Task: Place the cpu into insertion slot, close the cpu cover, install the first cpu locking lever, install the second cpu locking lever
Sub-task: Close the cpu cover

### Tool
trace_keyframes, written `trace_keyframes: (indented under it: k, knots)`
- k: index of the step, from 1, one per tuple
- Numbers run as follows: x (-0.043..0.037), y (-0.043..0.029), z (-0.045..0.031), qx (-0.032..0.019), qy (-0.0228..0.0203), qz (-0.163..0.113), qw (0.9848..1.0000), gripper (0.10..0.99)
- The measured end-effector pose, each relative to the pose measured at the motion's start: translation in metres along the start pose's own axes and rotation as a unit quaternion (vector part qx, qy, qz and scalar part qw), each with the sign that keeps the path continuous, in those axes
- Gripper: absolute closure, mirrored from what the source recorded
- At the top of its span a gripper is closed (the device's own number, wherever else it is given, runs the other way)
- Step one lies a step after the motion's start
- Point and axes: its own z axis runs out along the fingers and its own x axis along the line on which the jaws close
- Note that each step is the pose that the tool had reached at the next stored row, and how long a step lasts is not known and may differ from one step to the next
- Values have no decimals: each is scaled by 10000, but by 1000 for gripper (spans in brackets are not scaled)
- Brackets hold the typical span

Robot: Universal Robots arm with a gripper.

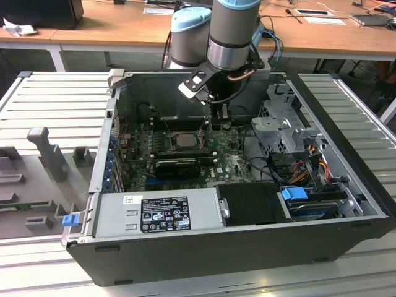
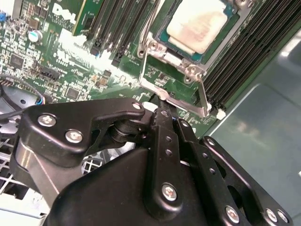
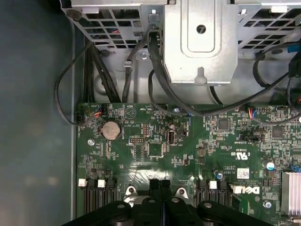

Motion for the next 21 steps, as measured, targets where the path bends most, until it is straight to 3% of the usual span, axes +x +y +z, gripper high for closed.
trace_keyframes:
  k: [7,13,21]
  knots:
    - [2,-209,-2,0,0,0,10000,980]
    - [4,-347,0,0,0,-1,10000,980]
    - [0,-384,70,3,0,-71,10000,980]
